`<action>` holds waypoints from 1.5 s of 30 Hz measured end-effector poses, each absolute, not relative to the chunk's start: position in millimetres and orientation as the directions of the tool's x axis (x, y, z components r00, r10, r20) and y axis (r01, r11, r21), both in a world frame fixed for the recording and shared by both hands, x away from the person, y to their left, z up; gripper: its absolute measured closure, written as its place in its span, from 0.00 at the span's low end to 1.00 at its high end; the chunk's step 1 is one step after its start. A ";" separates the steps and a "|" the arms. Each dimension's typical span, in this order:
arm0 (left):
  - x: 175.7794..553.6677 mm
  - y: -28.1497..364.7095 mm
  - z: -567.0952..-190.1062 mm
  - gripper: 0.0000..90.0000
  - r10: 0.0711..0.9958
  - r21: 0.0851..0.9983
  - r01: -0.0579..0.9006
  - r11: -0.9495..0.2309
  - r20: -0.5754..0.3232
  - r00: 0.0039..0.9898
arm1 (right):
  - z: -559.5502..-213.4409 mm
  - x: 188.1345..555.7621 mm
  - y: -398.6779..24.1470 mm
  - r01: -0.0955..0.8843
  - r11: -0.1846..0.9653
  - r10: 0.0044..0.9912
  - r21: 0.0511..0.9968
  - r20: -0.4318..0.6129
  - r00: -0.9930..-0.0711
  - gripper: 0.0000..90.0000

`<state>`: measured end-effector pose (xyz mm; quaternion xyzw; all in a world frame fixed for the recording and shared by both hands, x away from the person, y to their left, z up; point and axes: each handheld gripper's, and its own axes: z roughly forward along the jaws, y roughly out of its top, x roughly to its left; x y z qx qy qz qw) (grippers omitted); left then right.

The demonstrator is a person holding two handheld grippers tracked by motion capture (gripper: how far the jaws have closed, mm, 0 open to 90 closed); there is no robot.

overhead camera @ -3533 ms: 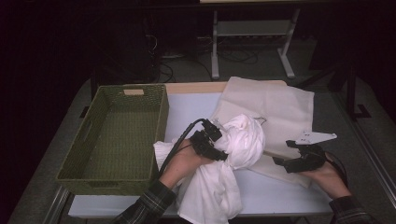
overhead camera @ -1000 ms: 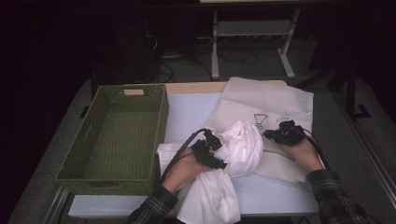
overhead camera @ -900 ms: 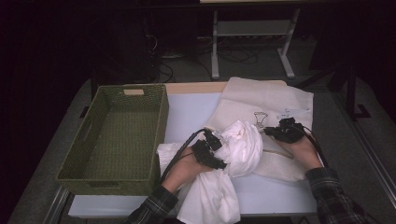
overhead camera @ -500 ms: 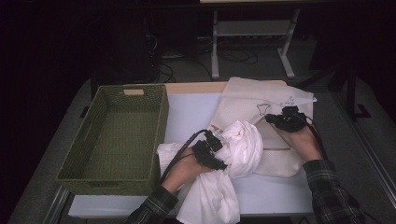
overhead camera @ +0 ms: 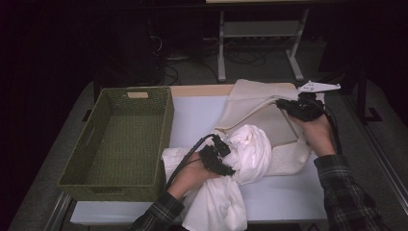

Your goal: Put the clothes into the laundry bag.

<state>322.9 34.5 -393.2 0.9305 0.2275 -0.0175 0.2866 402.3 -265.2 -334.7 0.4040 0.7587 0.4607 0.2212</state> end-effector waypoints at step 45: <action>381.0 3.2 -348.0 0.74 0.481 0.584 0.434 -0.685 -0.084 0.873 | -333.4 371.0 -258.1 0.390 0.264 0.751 0.882 0.066 -0.657 0.96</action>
